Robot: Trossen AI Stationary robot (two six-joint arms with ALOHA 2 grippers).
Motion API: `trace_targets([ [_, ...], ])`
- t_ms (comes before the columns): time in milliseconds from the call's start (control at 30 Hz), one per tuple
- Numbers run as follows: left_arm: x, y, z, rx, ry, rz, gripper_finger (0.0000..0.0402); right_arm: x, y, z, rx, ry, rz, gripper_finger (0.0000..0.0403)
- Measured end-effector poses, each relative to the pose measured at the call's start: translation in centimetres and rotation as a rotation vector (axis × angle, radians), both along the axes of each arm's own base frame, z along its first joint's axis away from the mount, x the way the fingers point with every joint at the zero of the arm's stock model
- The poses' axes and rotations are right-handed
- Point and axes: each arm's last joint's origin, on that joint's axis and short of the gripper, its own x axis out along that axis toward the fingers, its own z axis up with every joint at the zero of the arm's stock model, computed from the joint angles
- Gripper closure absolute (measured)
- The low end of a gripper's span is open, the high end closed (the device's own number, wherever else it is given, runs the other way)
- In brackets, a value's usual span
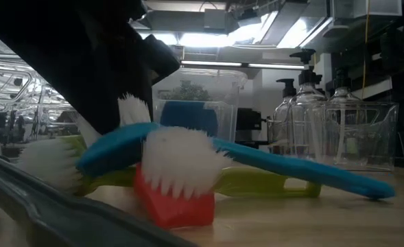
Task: Pick & Place Kitchen Sink Supplies
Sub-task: Put the blue brush into the left transparent bin
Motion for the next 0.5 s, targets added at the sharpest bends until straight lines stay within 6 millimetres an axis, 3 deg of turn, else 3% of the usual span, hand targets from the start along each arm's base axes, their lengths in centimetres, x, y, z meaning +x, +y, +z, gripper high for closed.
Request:
trace_targets([
  [500,-0.02,-0.02,0.03,-0.013,0.006,0.012,0.0386,0.00,0.00,0.01,-0.001,-0.001,0.000,0.0095],
])
